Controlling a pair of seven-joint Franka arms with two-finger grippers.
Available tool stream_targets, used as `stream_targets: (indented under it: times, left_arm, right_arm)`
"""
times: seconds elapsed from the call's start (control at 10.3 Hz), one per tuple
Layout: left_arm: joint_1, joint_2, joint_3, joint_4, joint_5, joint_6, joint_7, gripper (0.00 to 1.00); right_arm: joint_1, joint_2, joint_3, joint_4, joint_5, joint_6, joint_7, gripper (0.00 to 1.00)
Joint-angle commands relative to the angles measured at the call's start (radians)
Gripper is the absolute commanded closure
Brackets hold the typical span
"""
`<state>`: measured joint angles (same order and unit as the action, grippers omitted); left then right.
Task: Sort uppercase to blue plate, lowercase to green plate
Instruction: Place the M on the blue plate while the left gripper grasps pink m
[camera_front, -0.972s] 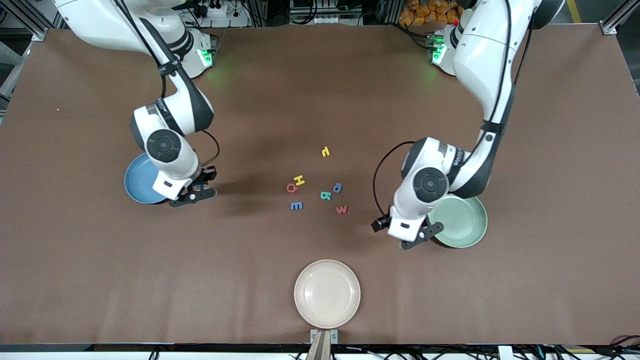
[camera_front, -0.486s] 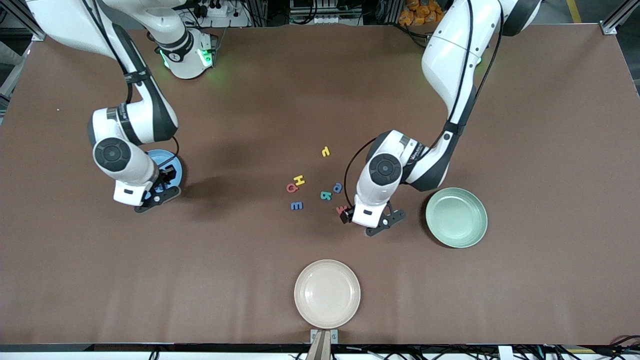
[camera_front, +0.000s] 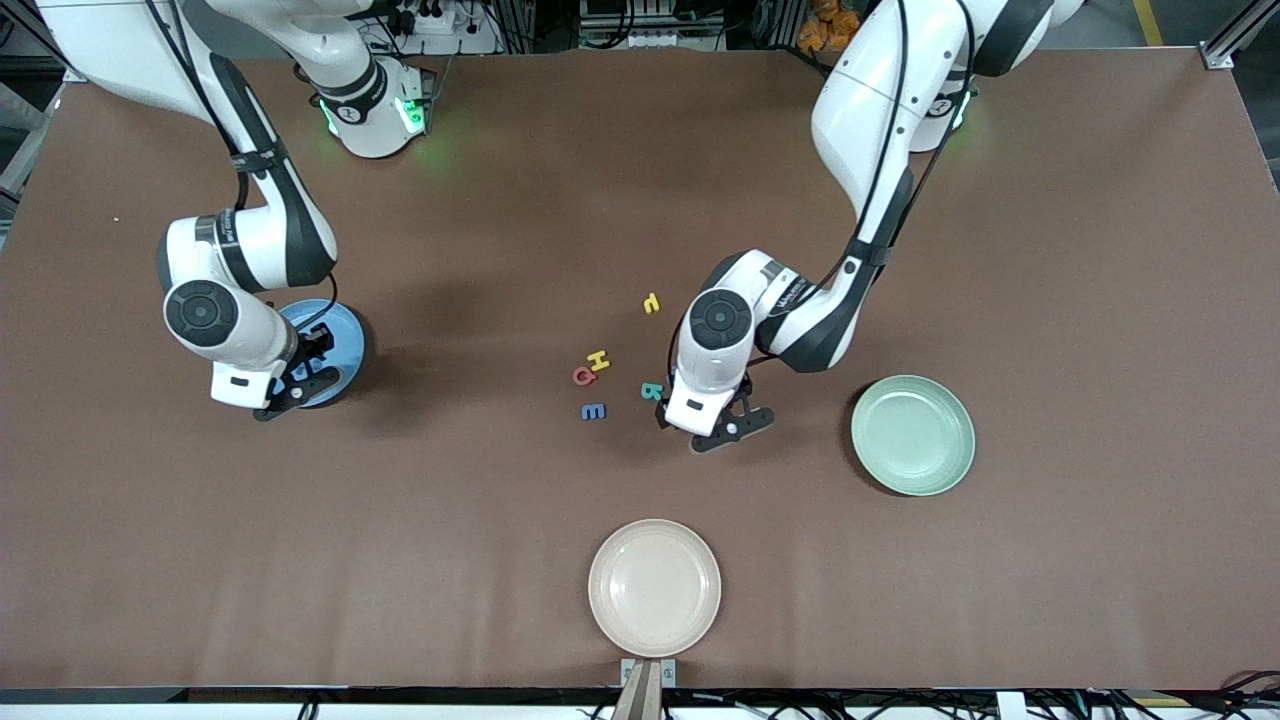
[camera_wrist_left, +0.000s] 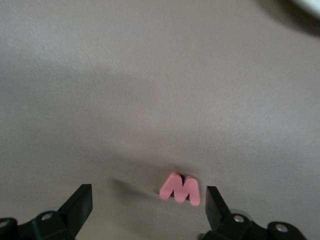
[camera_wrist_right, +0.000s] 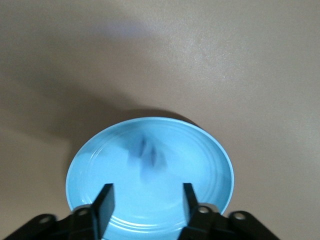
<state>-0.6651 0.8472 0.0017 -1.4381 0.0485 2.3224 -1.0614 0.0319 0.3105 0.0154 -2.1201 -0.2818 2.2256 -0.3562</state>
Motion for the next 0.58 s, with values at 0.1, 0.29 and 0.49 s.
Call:
stream_targets:
  times: [0.1,0.29,0.49]
  left_arm:
    - [-0.018,0.02,0.014,0.025,0.05,0.005,-0.012,0.0]
    - [-0.021,0.016,0.017,0.028,0.065,0.005,-0.012,0.0]
    - [-0.036,0.021,0.017,0.038,0.067,0.006,-0.011,0.0]
  right_arm:
    - [-0.013,-0.021,0.005,-0.024,0.018,0.014,-0.017,0.22]
    - [-0.004,-0.021,0.005,-0.023,0.084,0.012,0.04,0.23]
    - [0.029,-0.025,0.05,-0.02,0.093,0.011,0.214,0.25]
